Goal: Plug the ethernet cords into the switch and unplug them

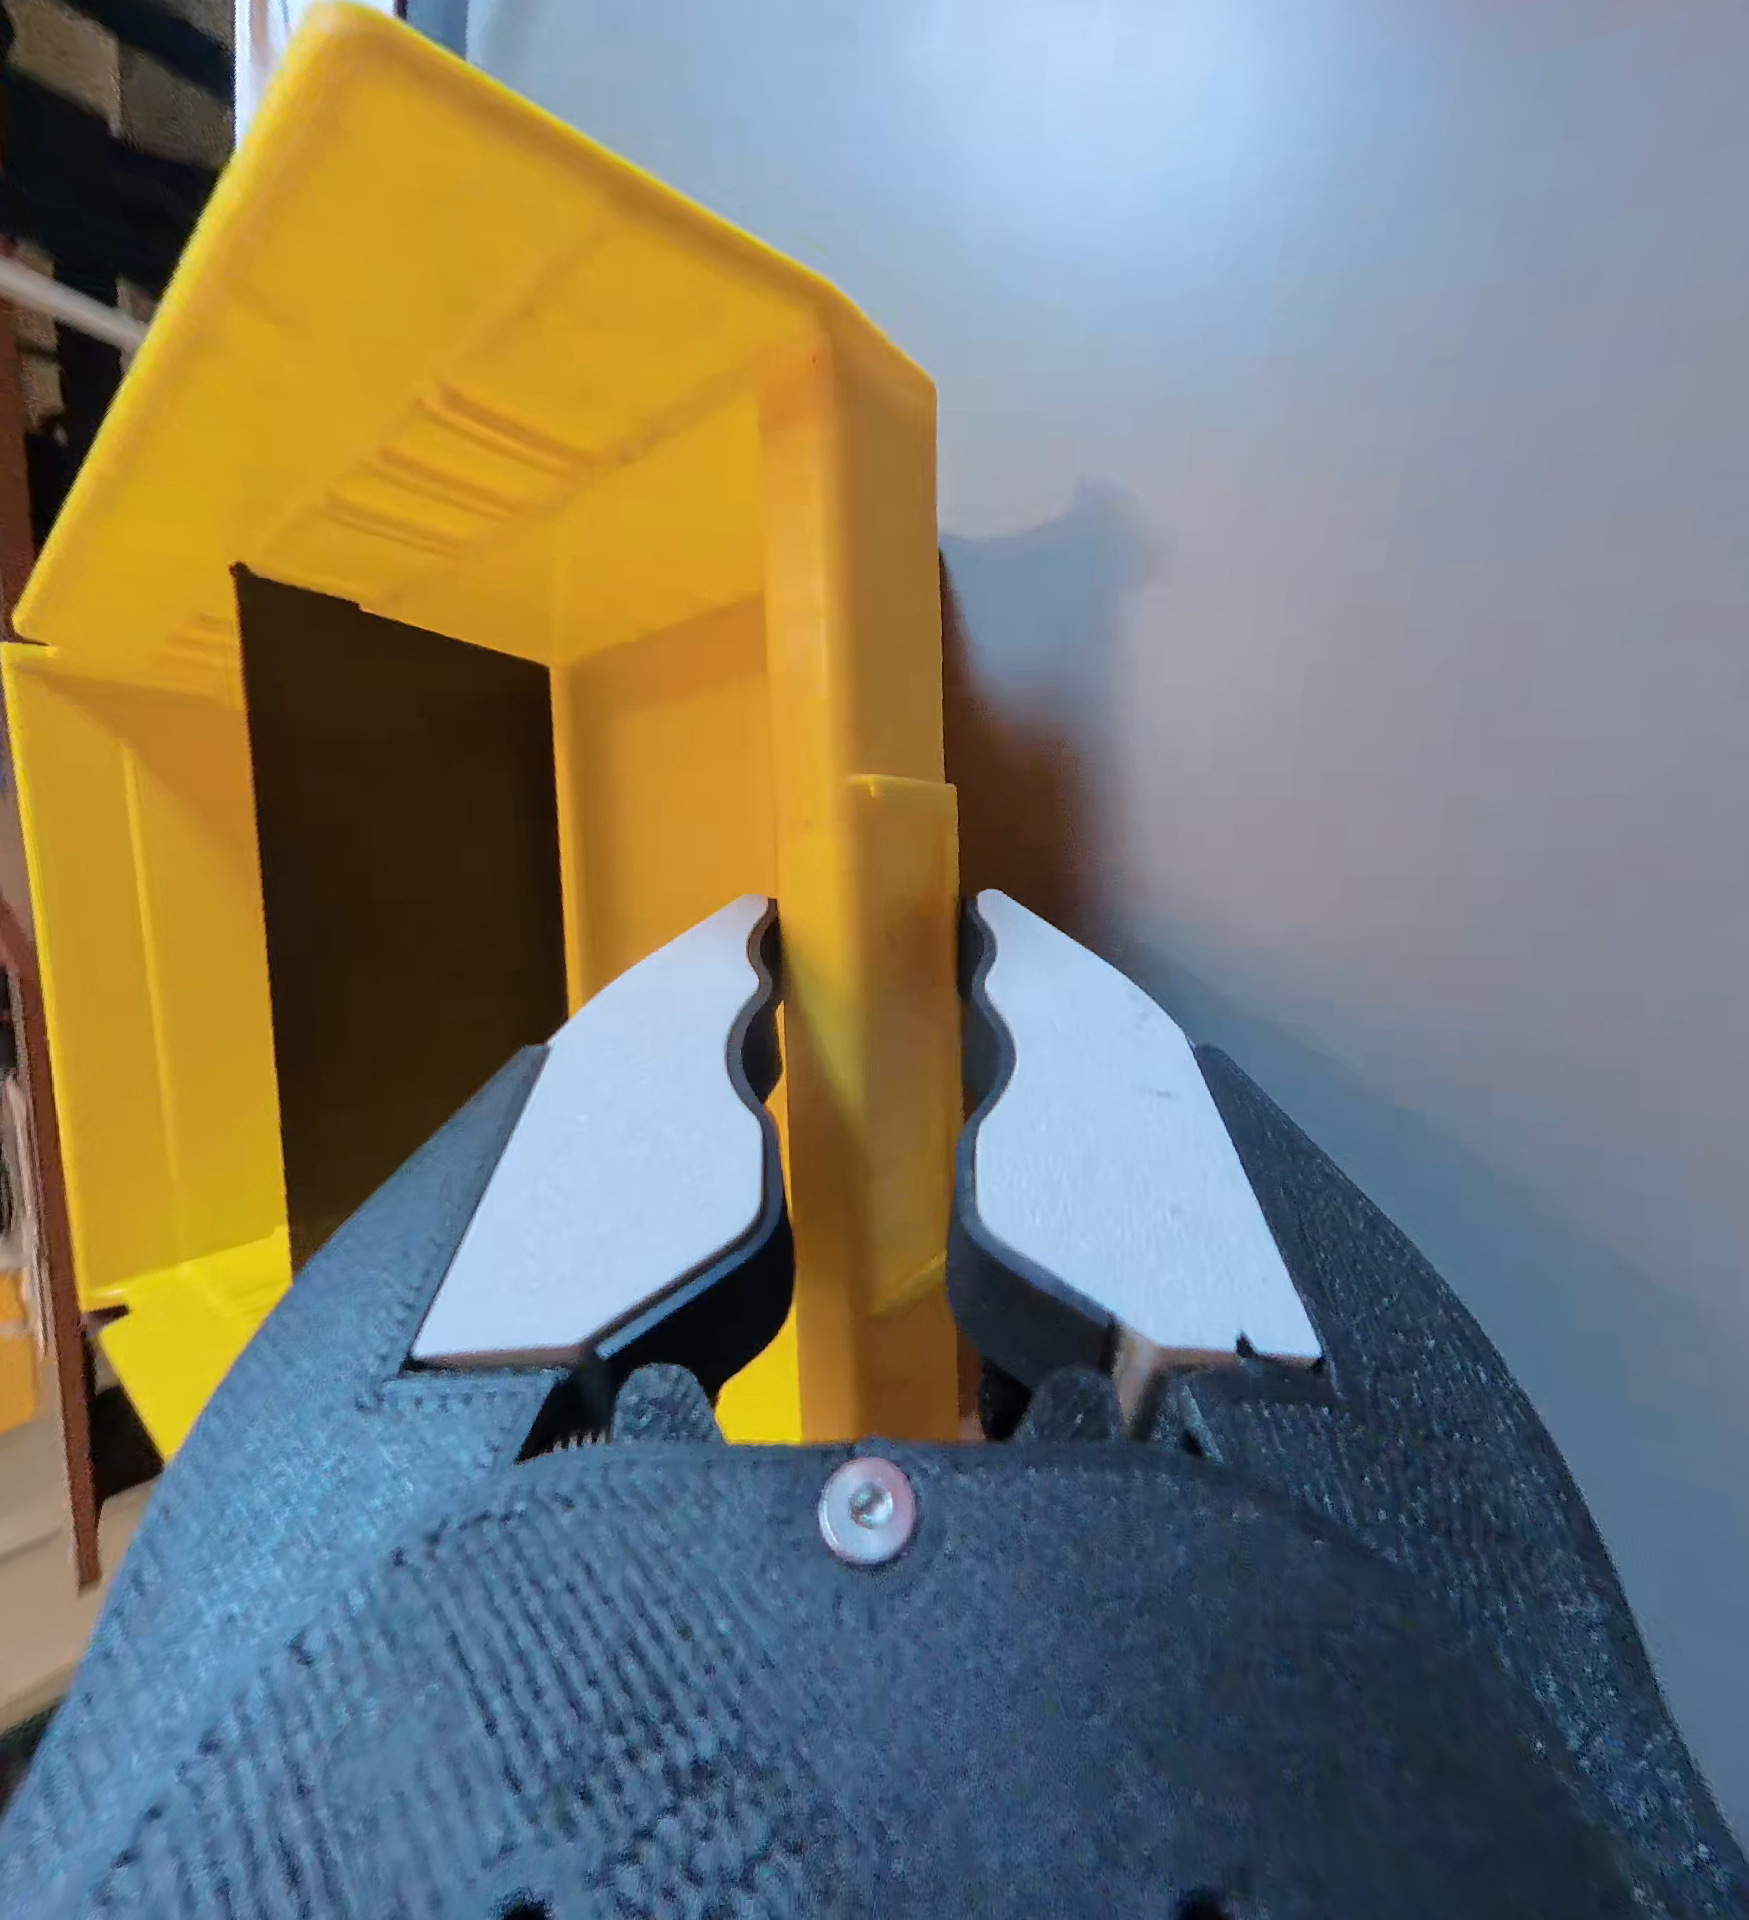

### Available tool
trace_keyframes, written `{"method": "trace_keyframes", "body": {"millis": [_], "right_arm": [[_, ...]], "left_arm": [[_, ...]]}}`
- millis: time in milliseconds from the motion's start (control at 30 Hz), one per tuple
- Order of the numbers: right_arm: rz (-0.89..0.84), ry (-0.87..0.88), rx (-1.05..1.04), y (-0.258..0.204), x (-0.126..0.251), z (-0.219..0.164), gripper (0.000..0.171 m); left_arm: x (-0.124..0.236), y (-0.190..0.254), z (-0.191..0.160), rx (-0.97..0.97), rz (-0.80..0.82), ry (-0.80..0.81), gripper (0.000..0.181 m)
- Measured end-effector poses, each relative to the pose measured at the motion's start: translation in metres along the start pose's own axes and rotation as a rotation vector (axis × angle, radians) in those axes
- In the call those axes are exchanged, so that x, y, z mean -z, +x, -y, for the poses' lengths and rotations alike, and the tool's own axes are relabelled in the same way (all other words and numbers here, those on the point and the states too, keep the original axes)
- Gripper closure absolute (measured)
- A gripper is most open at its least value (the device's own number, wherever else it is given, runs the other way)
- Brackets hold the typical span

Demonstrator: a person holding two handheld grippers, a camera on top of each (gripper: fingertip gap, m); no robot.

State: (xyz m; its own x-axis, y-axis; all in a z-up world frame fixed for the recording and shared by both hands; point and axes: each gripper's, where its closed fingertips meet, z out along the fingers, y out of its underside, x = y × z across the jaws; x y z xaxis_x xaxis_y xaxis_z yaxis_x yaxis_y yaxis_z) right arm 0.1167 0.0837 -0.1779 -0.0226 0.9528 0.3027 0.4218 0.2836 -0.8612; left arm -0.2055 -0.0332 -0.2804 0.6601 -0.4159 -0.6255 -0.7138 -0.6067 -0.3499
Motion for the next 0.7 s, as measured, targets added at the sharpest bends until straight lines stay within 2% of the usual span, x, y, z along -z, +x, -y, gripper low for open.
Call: {"method": "trace_keyframes", "body": {"millis": [67, 167, 267, 333, 400, 500, 600, 700], "right_arm": [[-0.182, 0.044, -0.176, 0.038, 0.024, -0.016, 0.137], [-0.393, 0.194, -0.332, 0.072, 0.059, -0.029, 0.137], [-0.576, 0.245, -0.303, 0.089, 0.083, -0.034, 0.133], [-0.548, 0.193, -0.332, 0.089, 0.078, -0.045, 0.126], [-0.522, 0.136, -0.386, 0.091, 0.070, -0.063, 0.118], [-0.498, 0.104, -0.446, 0.092, 0.062, -0.083, 0.113], [-0.442, 0.127, -0.524, 0.088, 0.050, -0.089, 0.114], [-0.392, 0.120, -0.570, 0.082, 0.033, -0.089, 0.123]], "left_arm": [[-0.005, 0.008, 0.024, -0.030, -0.026, 0.053, 0.150], [-0.013, 0.017, 0.059, -0.106, -0.040, 0.122, 0.149], [-0.018, 0.013, 0.086, -0.183, 0.016, 0.174, 0.146], [-0.012, 0.010, 0.096, -0.146, 0.025, 0.184, 0.137], [0.004, 0.002, 0.106, -0.070, 0.075, 0.226, 0.145], [0.035, 0.005, 0.123, 0.091, 0.081, 0.314, 0.145], [0.060, 0.031, 0.147, 0.312, -0.043, 0.405, 0.143], [0.080, 0.058, 0.175, 0.486, -0.116, 0.478, 0.140]]}}
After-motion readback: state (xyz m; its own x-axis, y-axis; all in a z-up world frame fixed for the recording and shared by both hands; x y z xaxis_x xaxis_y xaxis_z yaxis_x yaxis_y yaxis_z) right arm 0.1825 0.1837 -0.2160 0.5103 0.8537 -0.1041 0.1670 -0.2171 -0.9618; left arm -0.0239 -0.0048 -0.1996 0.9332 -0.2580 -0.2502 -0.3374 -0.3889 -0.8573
